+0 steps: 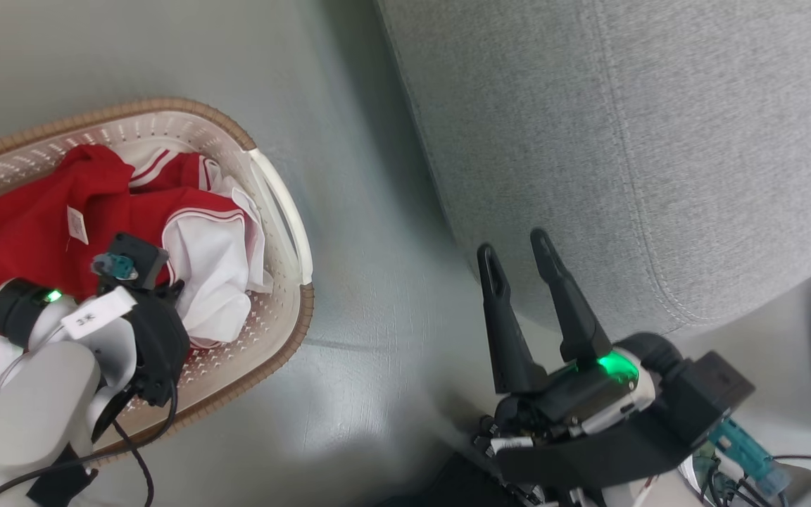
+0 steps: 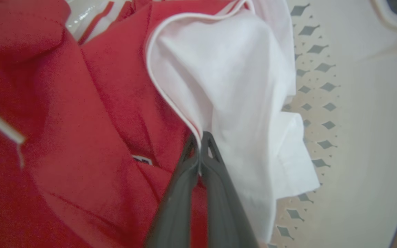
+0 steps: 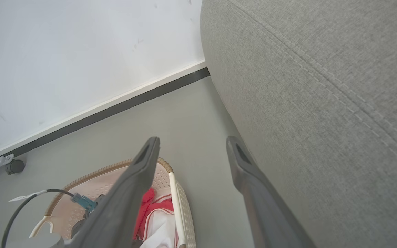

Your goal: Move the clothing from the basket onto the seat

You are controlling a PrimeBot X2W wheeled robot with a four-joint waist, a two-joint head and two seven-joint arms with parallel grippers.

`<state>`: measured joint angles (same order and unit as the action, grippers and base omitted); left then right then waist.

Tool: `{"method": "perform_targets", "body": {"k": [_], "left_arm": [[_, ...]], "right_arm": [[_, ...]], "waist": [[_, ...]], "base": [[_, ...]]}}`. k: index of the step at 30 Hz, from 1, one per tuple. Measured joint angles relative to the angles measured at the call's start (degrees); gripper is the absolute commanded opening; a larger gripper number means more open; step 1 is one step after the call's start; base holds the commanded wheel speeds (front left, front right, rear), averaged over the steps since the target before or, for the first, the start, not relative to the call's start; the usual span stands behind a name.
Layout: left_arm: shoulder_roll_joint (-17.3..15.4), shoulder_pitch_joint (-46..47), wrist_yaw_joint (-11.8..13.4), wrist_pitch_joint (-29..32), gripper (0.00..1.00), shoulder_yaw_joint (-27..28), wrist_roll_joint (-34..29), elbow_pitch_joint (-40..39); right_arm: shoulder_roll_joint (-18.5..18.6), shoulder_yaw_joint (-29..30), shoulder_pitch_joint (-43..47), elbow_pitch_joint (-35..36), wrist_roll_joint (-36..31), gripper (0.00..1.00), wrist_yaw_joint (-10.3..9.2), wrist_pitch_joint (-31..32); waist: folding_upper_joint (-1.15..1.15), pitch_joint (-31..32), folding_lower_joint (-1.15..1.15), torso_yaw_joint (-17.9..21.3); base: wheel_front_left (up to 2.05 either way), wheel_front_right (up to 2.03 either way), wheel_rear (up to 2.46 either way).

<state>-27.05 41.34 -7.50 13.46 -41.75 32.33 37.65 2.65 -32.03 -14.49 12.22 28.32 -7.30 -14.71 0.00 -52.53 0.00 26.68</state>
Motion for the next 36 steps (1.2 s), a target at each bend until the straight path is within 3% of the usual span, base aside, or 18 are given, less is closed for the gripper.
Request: {"method": "perform_targets", "body": {"k": [8, 15, 36], "left_arm": [[-2.50, -0.74, 0.00, -5.81, 0.00, -1.16, 2.68, -1.78], [-1.71, -1.91, 0.00, -12.09, 0.00, -3.68, 4.55, -5.55], [0.36, -3.27, 0.00, -25.66, 0.00, -7.39, 14.85, -16.61]], "right_arm": [[0.00, 0.01, -4.82, -1.94, 1.13, 1.00, 0.00, 0.00], [0.03, 3.20, -6.58, -5.86, 0.27, 1.00, 0.00, 0.00], [0.14, 7.40, -9.43, -18.31, -1.89, 1.00, 0.00, 0.00]], "waist": [[0.00, 2.48, 0.00, 0.63], [-0.01, 6.61, 0.00, -0.05], [-0.01, 22.03, -0.01, -8.25]], "base": [[0.00, 0.00, 0.00], [0.00, 0.00, 0.00], [0.00, 0.00, 0.00]]}}
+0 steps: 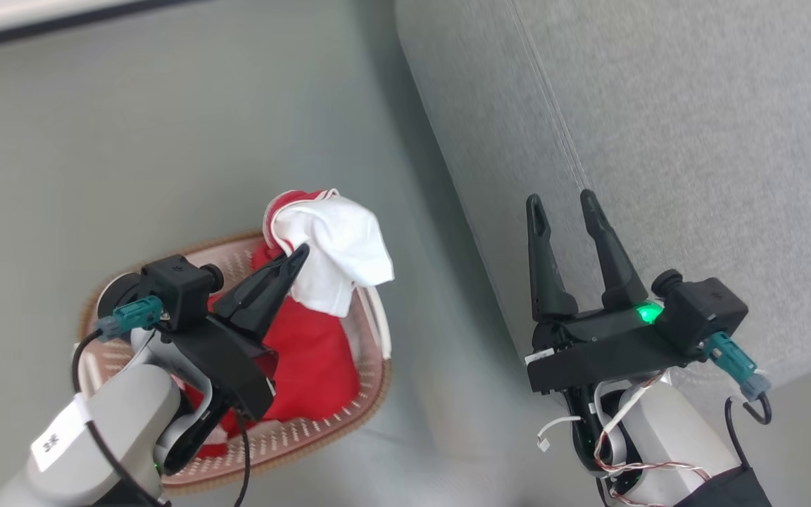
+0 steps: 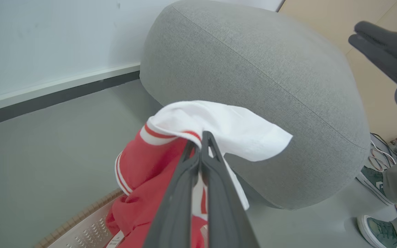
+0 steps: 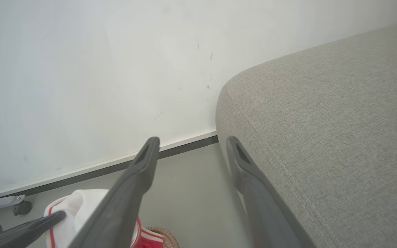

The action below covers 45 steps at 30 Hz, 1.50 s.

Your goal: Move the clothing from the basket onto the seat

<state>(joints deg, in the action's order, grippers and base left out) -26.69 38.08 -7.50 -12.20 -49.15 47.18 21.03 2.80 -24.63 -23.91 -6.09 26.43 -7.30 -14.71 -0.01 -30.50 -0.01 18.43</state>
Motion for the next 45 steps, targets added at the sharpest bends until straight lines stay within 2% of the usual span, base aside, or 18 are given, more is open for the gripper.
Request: {"method": "perform_targets", "body": {"k": [9, 16, 25, 31, 37, 45], "left_arm": [[-0.31, 0.00, 0.00, -1.53, 0.00, 1.07, 3.64, -5.89], [0.46, 0.27, 0.00, -1.80, 0.00, 4.24, 5.69, -9.34], [4.59, 2.64, 0.04, -2.07, 0.00, 4.69, 5.77, -10.31], [5.25, 3.69, 2.15, -2.09, 0.00, 5.83, 5.76, -11.69], [6.94, 4.16, 3.09, -1.88, 0.00, 5.11, 5.69, -12.17], [8.71, 4.30, 3.54, -0.48, 0.00, 3.42, 5.69, -12.45]], "right_arm": [[0.12, -1.08, 1.40, -4.68, 0.12, 1.00, 0.00, 0.00], [0.20, -2.55, 3.83, -8.11, 0.41, 1.00, 0.38, 0.00], [0.26, -3.24, 7.21, -11.40, 1.42, 1.00, 3.80, 0.01], [0.29, -5.31, 9.14, -11.83, -0.56, 1.00, 5.98, 0.01], [0.32, -8.08, 9.03, -11.90, -2.99, 1.00, 7.10, 0.01], [0.53, -14.16, 5.47, -11.24, -5.09, 1.00, 9.67, 0.01]], "waist": [[0.00, 8.12, -0.01, -3.86], [0.00, 13.95, -0.01, -5.91], [0.00, 21.41, -0.01, -7.93], [0.00, 25.22, -0.01, -8.80], [0.00, 26.79, 0.00, -9.21], [0.01, 27.11, 0.00, -9.78]], "base": [[0.00, 0.00, 0.00], [0.00, 0.00, 0.00], [0.00, 0.00, 0.00], [0.00, 0.00, 0.00], [0.00, 0.00, 0.00], [0.00, 0.00, 0.00]]}}
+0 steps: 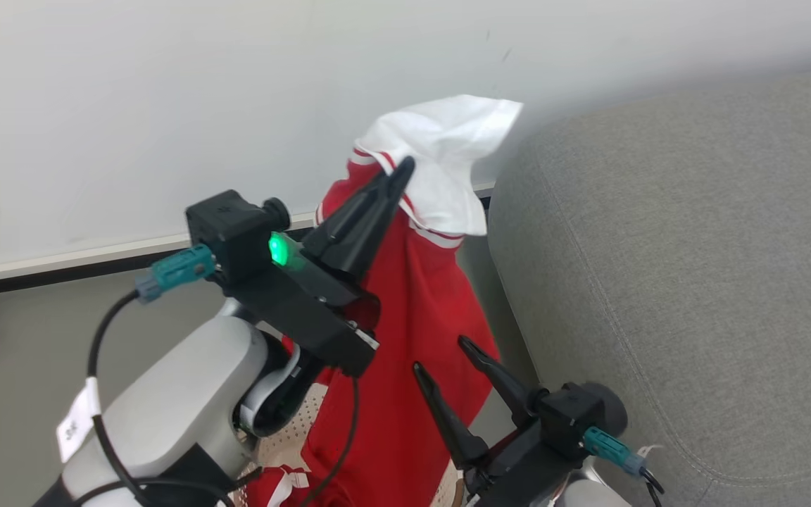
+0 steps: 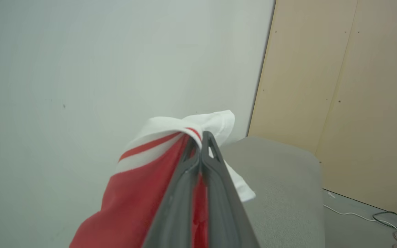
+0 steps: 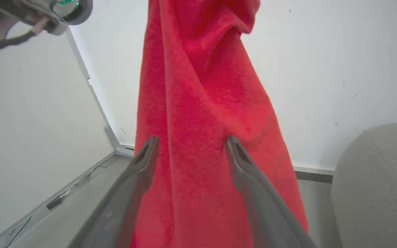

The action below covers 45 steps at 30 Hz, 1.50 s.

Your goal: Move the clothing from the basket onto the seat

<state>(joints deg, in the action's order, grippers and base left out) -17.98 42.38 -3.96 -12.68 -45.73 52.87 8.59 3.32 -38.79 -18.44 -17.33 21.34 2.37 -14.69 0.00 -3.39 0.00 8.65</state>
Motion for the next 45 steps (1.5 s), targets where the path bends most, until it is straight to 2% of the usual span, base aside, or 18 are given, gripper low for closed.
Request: {"method": "perform_targets", "body": {"k": [4, 8, 18, 23, 24, 25, 26, 28, 35, 41, 45], "left_arm": [[0.47, 0.01, 0.01, 0.56, 0.00, -0.74, 0.00, 0.00], [0.42, -0.01, 0.46, 1.00, 0.00, -0.82, 0.00, -0.15], [1.47, 0.17, 0.40, 1.57, 0.00, -1.51, 0.02, -0.58], [2.07, 0.66, -0.08, 1.60, 0.00, -1.81, 0.09, -0.89], [2.03, 0.66, -0.08, 1.76, 0.00, -1.81, 0.09, -1.04], [1.97, 0.65, -0.08, 1.75, 0.00, -1.81, 0.10, -1.20], [1.82, 0.65, -0.08, 1.75, 0.00, -1.79, 0.10, -1.38], [1.75, 0.65, -0.08, 1.75, 0.00, -1.78, 0.10, -1.51], [0.60, 0.49, -0.02, 1.75, 0.00, -1.37, 0.18, -0.75], [-3.02, -3.74, 1.02, 1.51, 0.00, -0.58, 0.88, -0.05], [-3.01, -5.68, 1.00, 1.51, 0.00, -1.36, 1.08, 0.44]], "right_arm": [[0.03, -1.32, -2.05, 1.21, -0.41, 1.00, 0.53, 0.00], [0.08, -2.24, -5.77, -0.55, -0.80, 1.00, 0.68, 0.00], [0.09, -4.65, -12.72, -12.45, -1.32, 1.00, 0.91, 0.71], [0.23, -5.72, -13.16, -17.41, -0.57, 1.00, -0.16, 1.51], [0.21, -5.99, -13.45, -17.92, 0.00, 0.84, -0.43, 1.49], [0.22, -6.31, -13.96, -18.23, 0.57, 0.35, -0.59, 1.47], [0.23, -6.72, -14.55, -18.41, 1.19, 0.00, -0.86, 1.44], [0.21, -7.22, -15.65, -18.91, 2.22, 0.00, -0.94, 1.42], [0.21, -7.06, -16.22, -20.00, 5.99, 0.00, -3.24, 0.91], [0.21, -4.05, -16.18, -19.58, 8.60, 0.00, -4.91, 0.43], [0.18, -0.37, -15.99, -19.70, 8.91, 0.00, -4.95, 0.41]], "waist": [[0.00, 0.00, 0.00, -0.80], [0.00, -0.17, 0.00, -1.51], [0.00, -0.64, 0.00, -3.07], [0.00, -0.72, 0.00, -4.19], [0.00, -0.72, 0.00, -4.39], [0.00, -0.72, 0.00, -4.59], [0.00, -0.71, 0.00, -4.74], [0.00, -0.69, 0.00, -4.95], [0.00, -0.47, 0.00, -5.35], [0.00, -0.23, 0.00, -4.58], [0.00, -0.11, 0.00, -3.93]], "base": [[0.00, 0.00, 0.00], [0.00, 0.00, 0.00], [0.00, 0.00, 0.00], [0.00, 0.00, 0.00], [0.00, 0.00, 0.00], [0.00, 0.00, 0.00], [0.00, 0.00, 0.00], [0.00, 0.00, 0.00], [0.00, 0.00, 0.00], [0.00, 0.00, 0.00], [0.00, 0.00, 0.00]]}}
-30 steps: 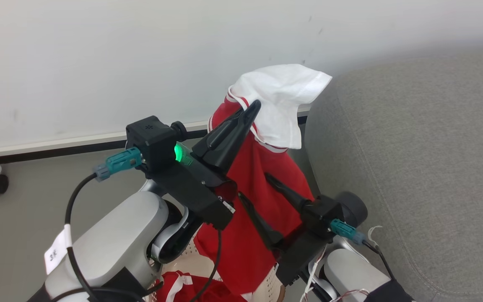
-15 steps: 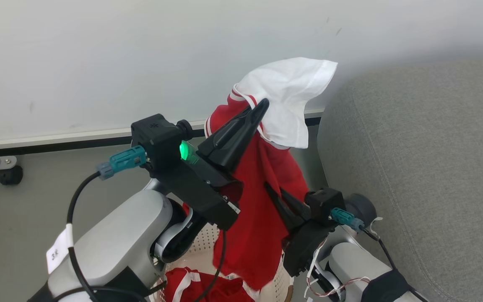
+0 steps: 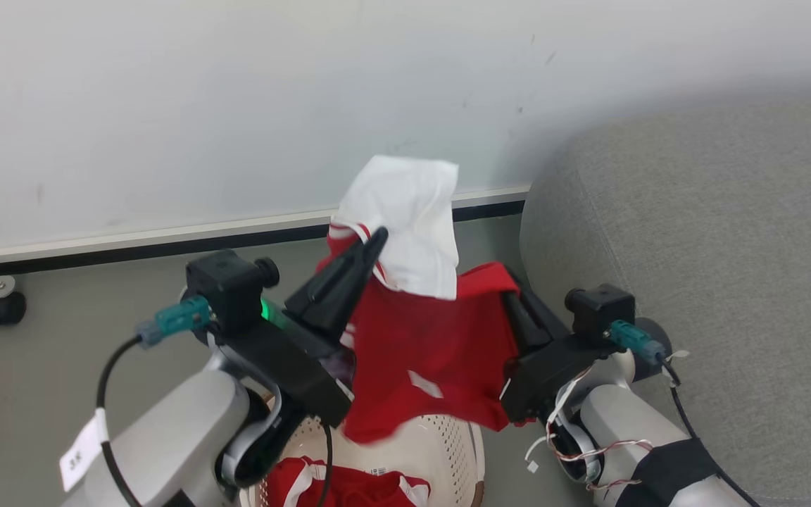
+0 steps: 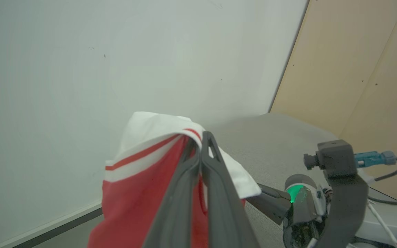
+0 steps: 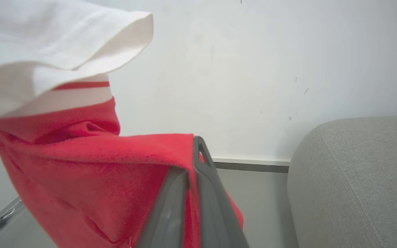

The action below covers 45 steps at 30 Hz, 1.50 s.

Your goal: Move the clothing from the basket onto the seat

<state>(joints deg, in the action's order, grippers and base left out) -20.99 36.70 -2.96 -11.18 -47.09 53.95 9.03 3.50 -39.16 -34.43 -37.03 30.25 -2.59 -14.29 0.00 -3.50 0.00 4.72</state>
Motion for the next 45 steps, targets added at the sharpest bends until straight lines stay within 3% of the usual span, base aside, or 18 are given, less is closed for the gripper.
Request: {"method": "perform_targets", "body": {"k": [4, 5, 7, 8, 24, 45], "left_arm": [[-0.21, -2.82, -0.08, 0.00, 0.00, -1.69, -0.01, -0.45], [-0.31, -3.54, -0.07, 0.01, 0.06, -1.99, -0.01, -0.54], [-0.57, -4.75, -0.07, 0.01, 0.88, -2.41, 0.00, -0.79], [-0.65, -5.14, -0.07, 0.01, 1.00, -2.56, -0.01, -0.93], [-2.90, -9.00, 0.94, -0.53, 1.00, -3.98, -1.56, -3.58], [-5.93, -8.99, 2.71, -1.37, 1.00, -3.94, -5.75, -7.56]], "right_arm": [[0.12, 3.37, 0.20, 1.98, 0.04, 0.00, -0.21, 0.00], [0.18, 4.04, 0.25, 2.52, 0.04, 0.00, -0.43, 0.00], [0.38, 5.46, 0.26, 3.74, 0.04, 0.00, -0.49, 0.00], [0.60, 6.10, 0.27, 4.28, 0.04, 0.00, -0.51, 0.00], [4.21, 12.39, 4.00, 15.84, -2.53, 0.00, -1.45, -0.20], [6.44, 18.22, 12.88, 40.28, -7.37, 0.00, -2.03, -0.42]], "waist": [[0.00, 0.18, 0.00, 0.89], [0.00, 0.23, 0.00, 1.16], [0.00, 0.31, 0.00, 1.78], [0.00, 0.36, 0.00, 2.11], [0.00, 0.79, 0.00, 9.72], [0.00, -1.54, 0.00, 22.97]], "base": [[0.00, 0.00, 0.00], [0.00, 0.00, 0.00], [0.00, 0.00, 0.00], [0.00, 0.00, 0.00], [0.00, 0.00, 0.00], [0.00, 0.00, 0.00]]}}
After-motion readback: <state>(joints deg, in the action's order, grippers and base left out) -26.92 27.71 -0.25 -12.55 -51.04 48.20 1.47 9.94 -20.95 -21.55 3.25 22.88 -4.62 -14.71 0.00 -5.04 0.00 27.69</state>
